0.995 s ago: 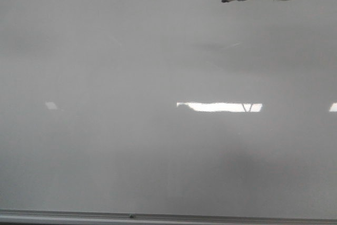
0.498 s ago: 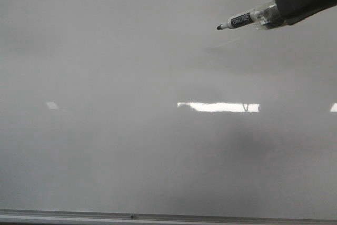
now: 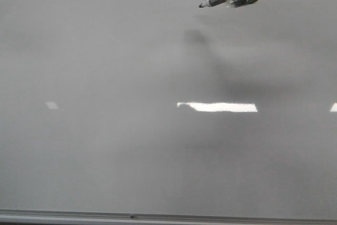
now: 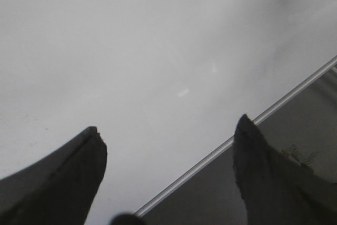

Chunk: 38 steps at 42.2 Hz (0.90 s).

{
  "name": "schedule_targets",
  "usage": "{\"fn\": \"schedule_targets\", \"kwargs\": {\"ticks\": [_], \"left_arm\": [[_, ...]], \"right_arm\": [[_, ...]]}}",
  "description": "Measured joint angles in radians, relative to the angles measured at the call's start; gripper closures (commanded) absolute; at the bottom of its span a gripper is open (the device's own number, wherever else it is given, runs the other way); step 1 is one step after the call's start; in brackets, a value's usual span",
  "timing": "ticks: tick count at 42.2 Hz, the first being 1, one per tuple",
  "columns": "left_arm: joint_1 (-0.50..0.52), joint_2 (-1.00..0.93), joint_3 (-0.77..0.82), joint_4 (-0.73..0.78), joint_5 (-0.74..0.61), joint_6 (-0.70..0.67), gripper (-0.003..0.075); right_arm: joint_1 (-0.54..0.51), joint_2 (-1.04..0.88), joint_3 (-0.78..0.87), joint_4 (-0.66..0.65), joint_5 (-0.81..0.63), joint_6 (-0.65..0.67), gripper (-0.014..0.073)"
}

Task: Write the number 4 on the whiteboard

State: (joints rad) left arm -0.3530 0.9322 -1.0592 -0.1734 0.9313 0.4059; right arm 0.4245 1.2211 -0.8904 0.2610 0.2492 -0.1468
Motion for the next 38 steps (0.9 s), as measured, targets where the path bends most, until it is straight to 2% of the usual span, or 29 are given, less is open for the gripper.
{"fn": "schedule_targets", "kwargs": {"ticks": [11, 23, 38], "left_arm": [[0.0, 0.0, 0.0, 0.0, 0.0, 0.0, 0.0227], [0.0, 0.0, 0.0, 0.0, -0.002, 0.0, 0.0227], [0.0, 0.0, 0.0, -0.002, -0.002, 0.0, 0.0227]], "right_arm": [[-0.047, 0.037, -0.006, 0.0, -0.045, -0.004, 0.0662], [-0.054, 0.076, -0.012, 0.0, -0.055, -0.02, 0.0662], [0.003, 0.167, -0.012, 0.0, 0.018, -0.066, 0.0662]]}}
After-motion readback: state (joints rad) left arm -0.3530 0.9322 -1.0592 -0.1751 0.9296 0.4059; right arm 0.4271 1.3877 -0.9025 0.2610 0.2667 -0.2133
